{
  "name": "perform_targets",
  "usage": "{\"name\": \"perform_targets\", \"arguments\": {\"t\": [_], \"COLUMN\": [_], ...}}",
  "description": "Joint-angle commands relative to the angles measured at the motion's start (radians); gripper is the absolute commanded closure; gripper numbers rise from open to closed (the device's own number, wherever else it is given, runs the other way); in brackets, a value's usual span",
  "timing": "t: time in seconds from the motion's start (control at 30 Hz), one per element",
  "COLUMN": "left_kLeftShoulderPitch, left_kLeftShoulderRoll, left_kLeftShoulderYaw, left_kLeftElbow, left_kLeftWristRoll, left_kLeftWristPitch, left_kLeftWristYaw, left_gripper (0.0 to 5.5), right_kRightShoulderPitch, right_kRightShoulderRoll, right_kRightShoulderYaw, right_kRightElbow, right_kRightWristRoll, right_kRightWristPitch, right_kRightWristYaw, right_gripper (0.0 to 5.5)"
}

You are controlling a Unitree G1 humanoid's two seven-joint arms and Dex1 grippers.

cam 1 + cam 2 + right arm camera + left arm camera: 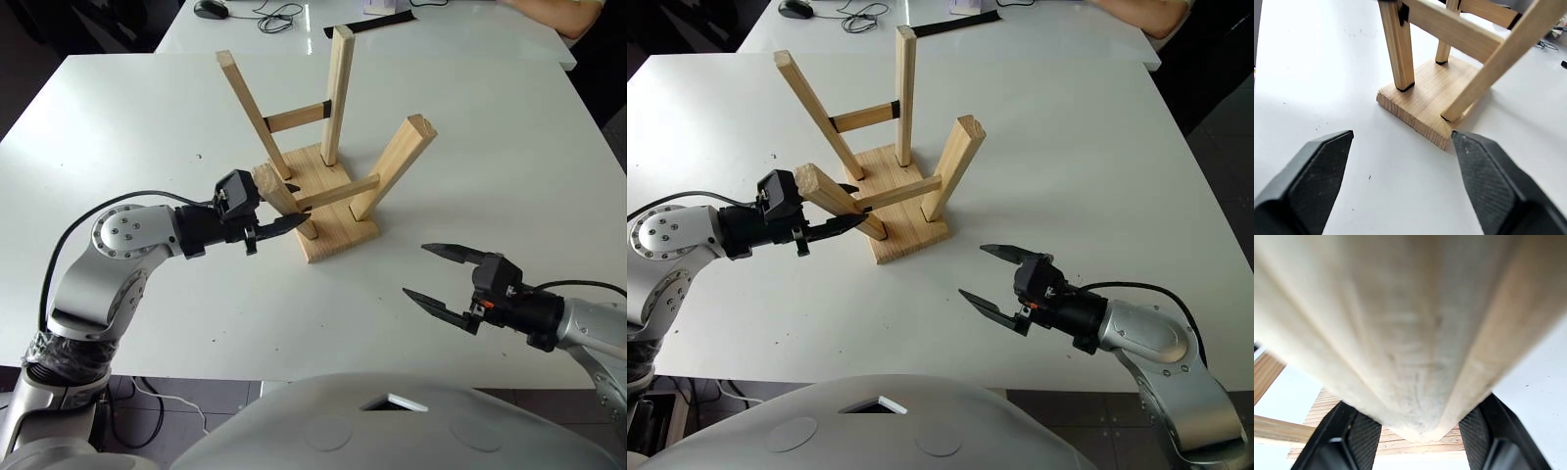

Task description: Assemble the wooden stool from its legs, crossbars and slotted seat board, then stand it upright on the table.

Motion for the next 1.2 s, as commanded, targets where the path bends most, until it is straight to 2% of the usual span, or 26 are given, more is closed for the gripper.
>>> {"name": "perform_targets", "arguments": {"t": [0.03, 0.07, 0.23, 0.43, 0.53, 0.63, 0.73, 0.8, 0.9, 1.03, 1.1, 1.2], "left_kLeftShoulderPitch": [0.029, 0.026, -0.007, -0.037, -0.052, -0.082, -0.116, -0.135, -0.159, -0.18, -0.185, -0.178], "left_kLeftShoulderRoll": [0.047, 0.045, 0.048, 0.054, 0.056, 0.061, 0.068, 0.067, 0.054, 0.041, 0.041, 0.044], "left_kLeftShoulderYaw": [-0.084, -0.094, -0.123, -0.146, -0.158, -0.172, -0.181, -0.189, -0.204, -0.231, -0.244, -0.25], "left_kLeftElbow": [0.088, 0.098, 0.121, 0.129, 0.126, 0.132, 0.141, 0.142, 0.142, 0.165, 0.179, 0.189], "left_kLeftWristRoll": [0.155, 0.159, 0.157, 0.15, 0.149, 0.15, 0.148, 0.147, 0.156, 0.176, 0.188, 0.191], "left_kLeftWristPitch": [0.001, -0.006, -0.022, -0.022, -0.019, -0.017, -0.015, -0.008, 0.006, 0.006, -0.001, -0.01], "left_kLeftWristYaw": [0.002, 0.002, -0.003, -0.01, -0.014, -0.028, -0.037, -0.035, -0.025, -0.013, -0.009, -0.006], "left_gripper": [3.39, 3.39, 3.39, 3.39, 3.39, 3.39, 3.39, 3.39, 3.39, 3.39, 3.39, 3.39], "right_kRightShoulderPitch": [-0.233, -0.318, -0.667, -0.925, -0.888, -0.719, -0.516, -0.461, -0.478, -0.536, -0.515, -0.405], "right_kRightShoulderRoll": [0.076, 0.106, 0.217, 0.347, 0.369, 0.252, 0.167, 0.165, 0.215, 0.285, 0.285, 0.233], "right_kRightShoulderYaw": [-0.024, -0.015, 0.059, 0.235, 0.342, 0.487, 0.551, 0.552, 0.528, 0.488, 0.434, 0.28], "right_kRightElbow": [-0.071, -0.067, -0.006, 0.093, 0.198, 0.33, 0.439, 0.483, 0.497, 0.388, 0.266, 0.098], "right_kRightWristRoll": [0.205, 0.239, 0.243, 0.08, -0.023, -0.218, -0.299, -0.316, -0.315, -0.266, -0.177, 0.049], "right_kRightWristPitch": [0.11, 0.129, 0.207, 0.191, 0.147, 0.122, 0.088, 0.073, 0.057, 0.05, 0.064, 0.1], "right_kRightWristYaw": [-0.186, -0.249, -0.481, -0.594, -0.567, -0.543, -0.49, -0.477, -0.472, -0.462, -0.428, -0.345], "right_gripper": [1.8, 1.8, 2.55, 2.6, 2.6, 2.6, 2.6, 2.6, 2.6, 2.6, 2.6, 2.6]}}
